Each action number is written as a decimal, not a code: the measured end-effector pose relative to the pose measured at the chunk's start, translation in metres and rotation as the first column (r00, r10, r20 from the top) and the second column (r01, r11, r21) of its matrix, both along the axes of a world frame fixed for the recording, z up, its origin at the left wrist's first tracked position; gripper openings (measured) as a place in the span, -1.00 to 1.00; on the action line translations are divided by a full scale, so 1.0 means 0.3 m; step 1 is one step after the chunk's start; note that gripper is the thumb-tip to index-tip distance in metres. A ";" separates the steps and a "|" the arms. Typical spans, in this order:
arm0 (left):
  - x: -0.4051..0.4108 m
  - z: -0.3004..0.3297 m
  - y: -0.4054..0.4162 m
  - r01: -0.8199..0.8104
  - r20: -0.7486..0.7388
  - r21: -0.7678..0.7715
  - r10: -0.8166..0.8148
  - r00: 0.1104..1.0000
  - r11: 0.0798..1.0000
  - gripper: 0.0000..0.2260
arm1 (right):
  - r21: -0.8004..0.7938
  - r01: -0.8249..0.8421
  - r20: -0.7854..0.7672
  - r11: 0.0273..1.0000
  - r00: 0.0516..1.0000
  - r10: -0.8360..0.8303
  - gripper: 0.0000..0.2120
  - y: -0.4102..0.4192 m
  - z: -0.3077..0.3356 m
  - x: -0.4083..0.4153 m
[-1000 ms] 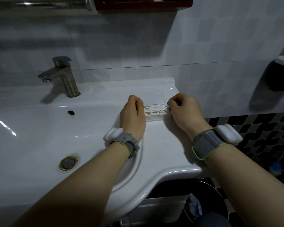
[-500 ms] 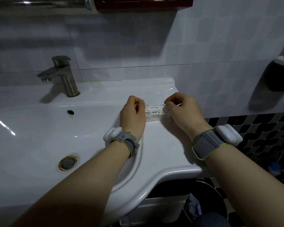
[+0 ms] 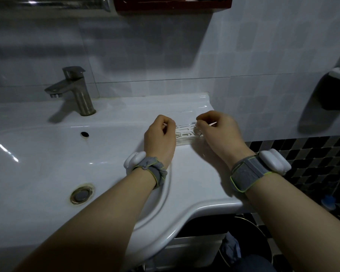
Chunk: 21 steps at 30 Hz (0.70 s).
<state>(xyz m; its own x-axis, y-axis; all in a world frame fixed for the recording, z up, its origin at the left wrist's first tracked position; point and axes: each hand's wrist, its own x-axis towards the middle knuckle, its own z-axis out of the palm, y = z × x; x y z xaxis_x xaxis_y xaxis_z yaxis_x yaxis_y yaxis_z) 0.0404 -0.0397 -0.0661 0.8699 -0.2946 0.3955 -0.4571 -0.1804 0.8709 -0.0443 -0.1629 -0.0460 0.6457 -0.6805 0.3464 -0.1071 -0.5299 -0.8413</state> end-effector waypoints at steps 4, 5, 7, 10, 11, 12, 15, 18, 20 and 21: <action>-0.001 0.000 0.002 0.019 0.001 0.007 -0.019 1.000 1.000 -0.87 | -0.031 -0.010 -0.069 0.999 0.998 0.007 -0.79 -0.008 -0.010 0.012; -0.001 -0.001 0.002 0.019 0.001 0.007 -0.019 1.000 1.000 -0.87 | -0.025 -0.016 -0.072 1.000 0.997 0.014 -0.79 -0.007 -0.011 0.014; 0.001 -0.001 0.004 0.024 -0.003 0.004 -0.024 1.000 1.000 -0.87 | -0.007 -0.021 -0.060 1.000 0.998 0.020 -0.79 -0.004 -0.009 0.013; -0.002 0.003 0.006 0.043 -0.024 -0.004 -0.043 0.999 0.999 -0.87 | -0.003 -0.017 -0.034 1.000 0.999 0.017 -0.82 0.002 0.000 0.007; -0.004 0.004 0.006 0.048 -0.033 -0.007 -0.048 0.998 0.999 -0.87 | 0.003 -0.017 -0.019 1.000 1.000 0.017 -0.83 0.003 0.001 0.005; -0.006 0.004 0.007 0.052 -0.041 -0.011 -0.053 0.998 0.999 -0.87 | 0.005 -0.016 -0.008 1.000 1.000 0.016 -0.81 0.005 0.004 0.003; -0.011 0.005 0.008 0.065 -0.046 -0.020 -0.066 0.997 0.998 -0.87 | -0.004 -0.023 -0.013 1.000 1.000 0.023 -0.82 0.007 0.004 0.002; -0.013 0.006 0.008 0.059 -0.042 -0.013 -0.059 0.997 0.998 -0.90 | 0.021 -0.039 -0.025 0.999 0.999 0.039 -0.89 0.010 0.002 0.002; -0.015 0.007 0.008 0.058 -0.053 -0.018 -0.059 0.997 0.998 -0.90 | 0.033 -0.054 -0.017 0.998 0.998 0.055 -0.90 0.014 0.005 0.001; -0.015 0.007 0.008 0.060 -0.055 -0.021 -0.061 0.997 0.998 -0.89 | 0.047 -0.063 -0.009 0.997 0.998 0.063 -0.91 0.015 0.006 0.000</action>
<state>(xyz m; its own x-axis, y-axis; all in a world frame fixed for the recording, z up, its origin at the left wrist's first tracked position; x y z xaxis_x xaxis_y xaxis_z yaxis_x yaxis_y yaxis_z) 0.0358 -0.0373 -0.0640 0.8713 -0.3405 0.3535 -0.4178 -0.1366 0.8982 -0.0442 -0.1583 -0.0442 0.6913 -0.6535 0.3083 -0.0839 -0.4964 -0.8640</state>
